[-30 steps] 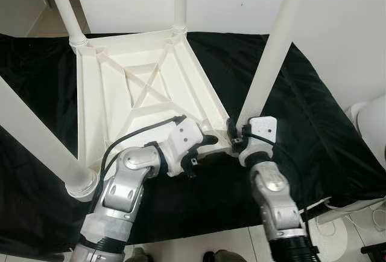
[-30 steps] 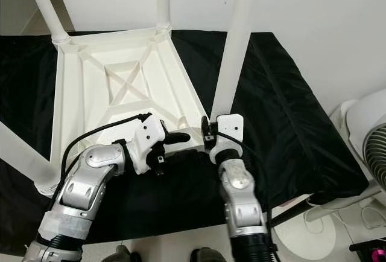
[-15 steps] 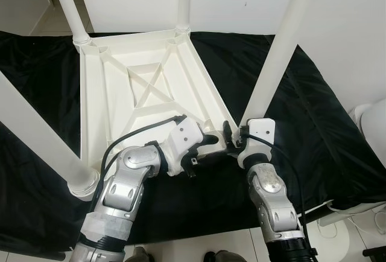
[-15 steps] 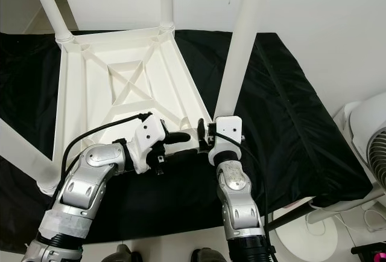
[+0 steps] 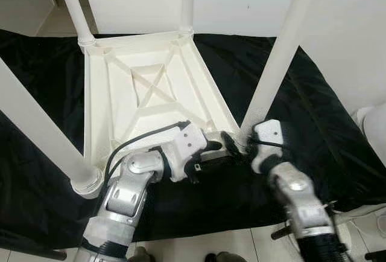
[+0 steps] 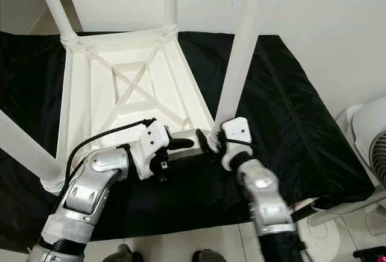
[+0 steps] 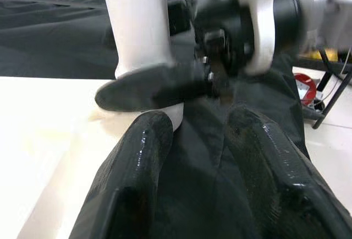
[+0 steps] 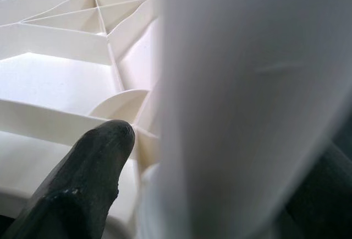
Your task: Building children table
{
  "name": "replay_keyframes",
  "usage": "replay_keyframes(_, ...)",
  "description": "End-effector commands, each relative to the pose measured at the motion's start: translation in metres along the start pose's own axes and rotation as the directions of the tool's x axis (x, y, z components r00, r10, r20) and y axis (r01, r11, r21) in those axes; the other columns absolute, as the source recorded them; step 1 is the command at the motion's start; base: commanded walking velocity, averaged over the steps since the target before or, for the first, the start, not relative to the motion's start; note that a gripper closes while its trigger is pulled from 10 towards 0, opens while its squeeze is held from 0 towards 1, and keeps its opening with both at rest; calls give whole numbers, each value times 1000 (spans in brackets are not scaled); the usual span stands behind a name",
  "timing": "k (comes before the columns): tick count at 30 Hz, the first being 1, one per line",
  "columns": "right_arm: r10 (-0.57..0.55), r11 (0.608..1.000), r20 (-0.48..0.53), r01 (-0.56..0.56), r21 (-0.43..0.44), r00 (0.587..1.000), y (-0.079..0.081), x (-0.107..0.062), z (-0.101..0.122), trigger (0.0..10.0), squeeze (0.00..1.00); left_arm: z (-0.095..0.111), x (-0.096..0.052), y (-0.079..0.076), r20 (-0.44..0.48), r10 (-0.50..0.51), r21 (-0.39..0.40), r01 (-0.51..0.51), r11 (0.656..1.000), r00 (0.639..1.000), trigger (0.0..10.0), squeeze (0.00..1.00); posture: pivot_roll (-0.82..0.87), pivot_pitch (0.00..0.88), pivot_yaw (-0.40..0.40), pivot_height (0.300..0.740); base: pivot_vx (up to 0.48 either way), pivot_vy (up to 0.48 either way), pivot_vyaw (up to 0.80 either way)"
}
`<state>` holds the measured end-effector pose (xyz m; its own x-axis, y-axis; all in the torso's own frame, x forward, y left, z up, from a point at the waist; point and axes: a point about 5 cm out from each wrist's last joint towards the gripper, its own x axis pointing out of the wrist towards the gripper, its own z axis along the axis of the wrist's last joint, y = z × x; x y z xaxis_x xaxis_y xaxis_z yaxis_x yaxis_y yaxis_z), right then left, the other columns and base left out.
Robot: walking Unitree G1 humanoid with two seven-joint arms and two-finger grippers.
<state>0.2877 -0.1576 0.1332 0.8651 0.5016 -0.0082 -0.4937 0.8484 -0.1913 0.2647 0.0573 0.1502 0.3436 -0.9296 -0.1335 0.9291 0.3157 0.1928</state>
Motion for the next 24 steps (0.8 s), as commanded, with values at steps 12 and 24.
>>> replay_keyframes(12, 227, 971, -59, -231, -61, 972, -18, 7, -6, 1373, 0, 1, -3, 2, -15, 94, 14, -94, 995, 995, 10000, 0, -64, 13, -4, 740, 0, 0, 0)
replay_keyframes(24, 246, 968, -72, -249, -30, 966, -27, 1, -14, 0, 0, -1, -5, 0, -20, 106, 7, -106, 994, 994, 10000, 0, -55, 18, -14, 740, 0, 0, 0)
